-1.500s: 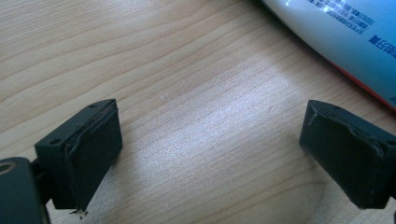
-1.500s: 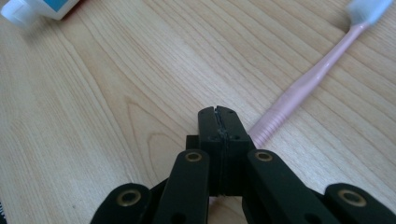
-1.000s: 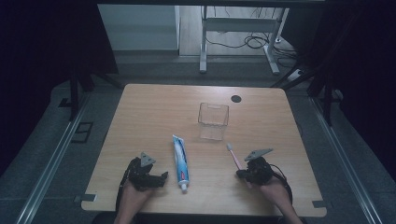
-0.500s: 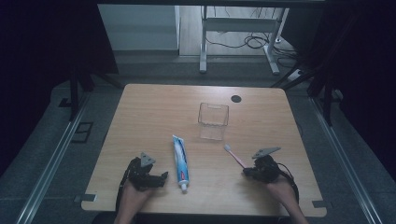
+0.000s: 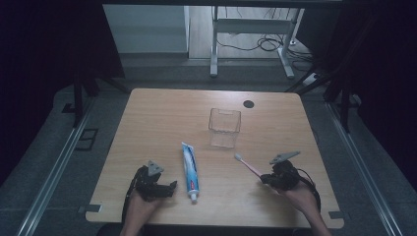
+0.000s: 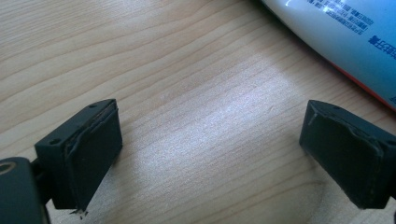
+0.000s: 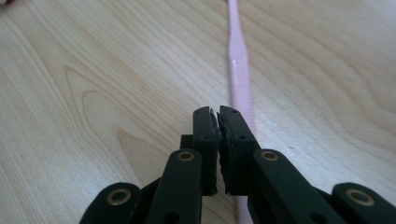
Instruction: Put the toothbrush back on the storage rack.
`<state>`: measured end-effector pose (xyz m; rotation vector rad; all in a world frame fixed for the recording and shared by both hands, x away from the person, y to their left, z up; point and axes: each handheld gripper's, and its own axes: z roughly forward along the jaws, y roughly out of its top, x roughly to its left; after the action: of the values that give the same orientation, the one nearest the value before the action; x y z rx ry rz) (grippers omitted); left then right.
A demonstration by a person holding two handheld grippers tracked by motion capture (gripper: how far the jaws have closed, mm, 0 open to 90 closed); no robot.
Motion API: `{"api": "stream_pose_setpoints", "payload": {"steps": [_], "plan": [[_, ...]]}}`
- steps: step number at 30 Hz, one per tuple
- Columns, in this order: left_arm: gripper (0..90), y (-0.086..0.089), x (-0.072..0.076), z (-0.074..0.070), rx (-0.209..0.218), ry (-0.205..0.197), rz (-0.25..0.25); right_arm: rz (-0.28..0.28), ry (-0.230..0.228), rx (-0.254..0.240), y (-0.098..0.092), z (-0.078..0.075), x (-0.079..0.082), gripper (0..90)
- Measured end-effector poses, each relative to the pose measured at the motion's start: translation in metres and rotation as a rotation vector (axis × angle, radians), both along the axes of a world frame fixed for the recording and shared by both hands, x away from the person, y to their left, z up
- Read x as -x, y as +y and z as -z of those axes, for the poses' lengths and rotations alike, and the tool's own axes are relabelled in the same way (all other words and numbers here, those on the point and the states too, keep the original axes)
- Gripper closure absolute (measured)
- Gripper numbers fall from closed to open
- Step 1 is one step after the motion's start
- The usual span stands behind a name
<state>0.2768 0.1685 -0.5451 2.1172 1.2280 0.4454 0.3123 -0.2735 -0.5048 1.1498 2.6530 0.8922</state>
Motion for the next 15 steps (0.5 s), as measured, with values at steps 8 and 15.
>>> {"api": "stream_pose_setpoints", "payload": {"steps": [8,15], "plan": [[5.6,0.0,0.0,0.0,0.001,0.0,-0.001,0.0,0.001,0.085,0.003,-0.011,-0.008,72.7],[5.6,0.0,0.0,0.0,0.001,0.001,-0.002,-0.007,0.044,0.135,0.009,-0.013,-0.021,67.1]]}}
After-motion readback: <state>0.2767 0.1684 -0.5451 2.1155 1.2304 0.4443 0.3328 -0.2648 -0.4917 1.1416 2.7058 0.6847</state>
